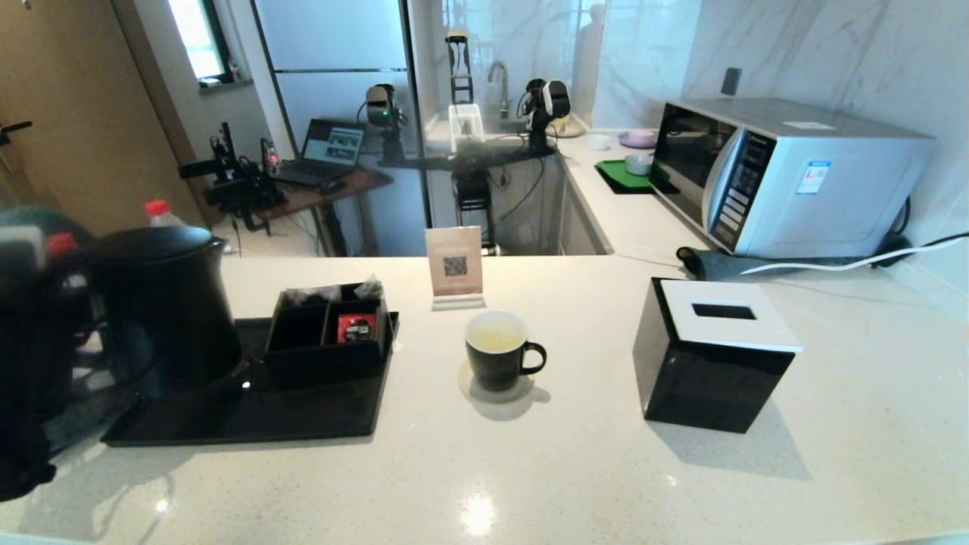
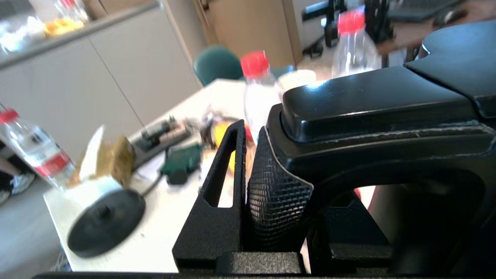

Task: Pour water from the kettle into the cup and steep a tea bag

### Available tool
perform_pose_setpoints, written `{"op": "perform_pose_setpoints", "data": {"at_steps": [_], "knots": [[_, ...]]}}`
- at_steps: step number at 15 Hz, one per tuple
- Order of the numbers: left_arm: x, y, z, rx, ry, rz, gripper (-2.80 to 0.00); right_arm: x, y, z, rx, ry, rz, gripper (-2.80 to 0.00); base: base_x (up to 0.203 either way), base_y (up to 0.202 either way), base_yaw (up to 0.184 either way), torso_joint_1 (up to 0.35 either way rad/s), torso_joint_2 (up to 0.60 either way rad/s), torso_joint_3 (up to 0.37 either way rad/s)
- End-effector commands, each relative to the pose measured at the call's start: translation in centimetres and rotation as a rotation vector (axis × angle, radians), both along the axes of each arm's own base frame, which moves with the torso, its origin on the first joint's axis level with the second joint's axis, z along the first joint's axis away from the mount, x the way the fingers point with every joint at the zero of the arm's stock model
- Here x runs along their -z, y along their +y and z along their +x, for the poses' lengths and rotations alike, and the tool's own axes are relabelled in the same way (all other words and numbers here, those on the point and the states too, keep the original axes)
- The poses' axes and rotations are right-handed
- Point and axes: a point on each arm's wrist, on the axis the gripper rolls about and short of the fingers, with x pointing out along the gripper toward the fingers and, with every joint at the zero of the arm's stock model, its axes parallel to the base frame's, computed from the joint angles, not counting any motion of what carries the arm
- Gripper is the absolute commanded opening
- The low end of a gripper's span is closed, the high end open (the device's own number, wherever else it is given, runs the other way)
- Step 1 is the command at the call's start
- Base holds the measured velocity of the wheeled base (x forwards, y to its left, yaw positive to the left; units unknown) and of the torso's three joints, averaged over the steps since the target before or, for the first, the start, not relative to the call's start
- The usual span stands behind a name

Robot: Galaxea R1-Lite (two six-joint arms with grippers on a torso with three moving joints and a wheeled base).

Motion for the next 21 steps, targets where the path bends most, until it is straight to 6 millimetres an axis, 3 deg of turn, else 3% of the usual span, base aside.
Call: {"op": "perform_pose_setpoints", "data": {"at_steps": [1, 13, 21], "knots": [[1.4, 0.3, 0.8, -0.003, 0.007, -0.01, -2.8, 0.0, 0.0, 0.0, 0.0, 0.001, 0.0, -2.8, 0.0, 0.0, 0.0, 0.0, 0.0, 0.0], [4.6, 2.3, 3.4, -0.024, 0.03, -0.074, -2.8, 0.0, 0.0, 0.0, 0.0, 0.001, 0.0, -2.8, 0.0, 0.0, 0.0, 0.0, 0.0, 0.0], [6.9, 2.2, 3.6, -0.018, 0.068, -0.141, -2.8, 0.0, 0.0, 0.0, 0.0, 0.001, 0.0, -2.8, 0.0, 0.0, 0.0, 0.0, 0.0, 0.0]]}}
